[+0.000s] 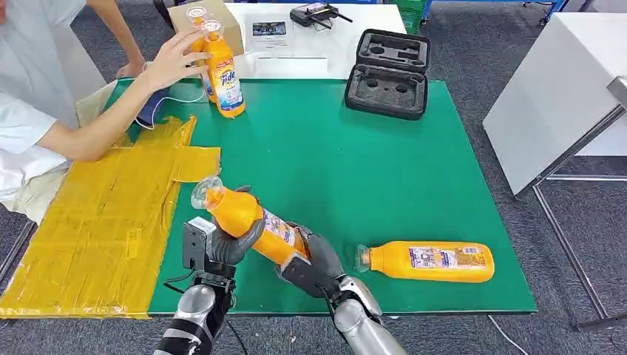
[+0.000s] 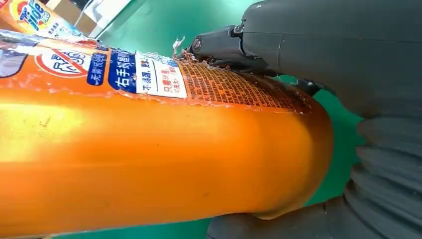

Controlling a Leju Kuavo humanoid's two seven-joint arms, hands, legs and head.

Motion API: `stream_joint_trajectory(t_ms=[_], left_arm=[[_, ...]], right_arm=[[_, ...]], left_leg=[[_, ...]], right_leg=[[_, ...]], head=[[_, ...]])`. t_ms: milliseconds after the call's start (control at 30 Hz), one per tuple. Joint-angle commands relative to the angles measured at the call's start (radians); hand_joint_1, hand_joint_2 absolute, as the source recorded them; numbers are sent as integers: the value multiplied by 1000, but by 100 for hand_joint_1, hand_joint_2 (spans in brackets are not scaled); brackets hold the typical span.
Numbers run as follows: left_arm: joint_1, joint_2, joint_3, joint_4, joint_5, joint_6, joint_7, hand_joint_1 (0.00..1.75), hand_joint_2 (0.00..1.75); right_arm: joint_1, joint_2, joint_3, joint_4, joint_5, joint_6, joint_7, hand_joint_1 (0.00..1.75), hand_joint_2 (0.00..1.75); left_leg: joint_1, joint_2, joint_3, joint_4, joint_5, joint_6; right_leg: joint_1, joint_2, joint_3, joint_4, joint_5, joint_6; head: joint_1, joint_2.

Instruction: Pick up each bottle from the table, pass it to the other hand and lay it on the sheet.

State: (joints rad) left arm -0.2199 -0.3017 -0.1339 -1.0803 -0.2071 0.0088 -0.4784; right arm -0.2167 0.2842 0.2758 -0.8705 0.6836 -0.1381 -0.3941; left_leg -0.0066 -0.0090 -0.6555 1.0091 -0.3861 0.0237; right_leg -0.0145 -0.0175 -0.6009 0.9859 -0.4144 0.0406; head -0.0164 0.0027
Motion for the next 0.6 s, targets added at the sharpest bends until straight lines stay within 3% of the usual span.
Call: stream_joint_trajectory(t_ms=[33,300,333,367,467,600], left_arm=[[-33,4,-8,60,-4,-2,4,175,175],[-33,4,-8,60,-4,-2,4,175,175],[-33,4,-8,60,-4,-2,4,175,175],[-31,7,-3,47,-6,3,3,175,175],[-12,16,14,-22,-38,64,-7,175,175],[28,49,18,-177,-213,243,-8,175,175]], right_arm=[[-8,-19,-11,8,-2,-1,-3,134,175],[-8,-19,-11,8,-2,-1,-3,134,175],[-8,-19,-11,8,-2,-1,-3,63,175],[-2,-18,-18,-11,-11,-2,-7,5,175],[31,-19,-48,-98,-66,9,-37,0,175],[137,-32,-93,-371,-202,100,-87,0,175]], left_leg=[[0,0,3,-1,-1,-1],[1,0,5,0,-2,-2],[1,0,4,0,-1,-1],[0,0,2,-1,-1,-1],[1,0,4,0,-2,-2],[1,0,3,0,-2,-1]], right_leg=[[0,0,3,-1,-1,-1],[1,0,6,-1,-2,-1],[1,0,4,-1,-1,-1],[0,0,3,-1,-1,-1],[1,0,5,-1,-2,-1],[1,1,3,0,-2,-1]], head=[[0,0],[0,0],[0,0],[0,0],[0,0],[0,0]])
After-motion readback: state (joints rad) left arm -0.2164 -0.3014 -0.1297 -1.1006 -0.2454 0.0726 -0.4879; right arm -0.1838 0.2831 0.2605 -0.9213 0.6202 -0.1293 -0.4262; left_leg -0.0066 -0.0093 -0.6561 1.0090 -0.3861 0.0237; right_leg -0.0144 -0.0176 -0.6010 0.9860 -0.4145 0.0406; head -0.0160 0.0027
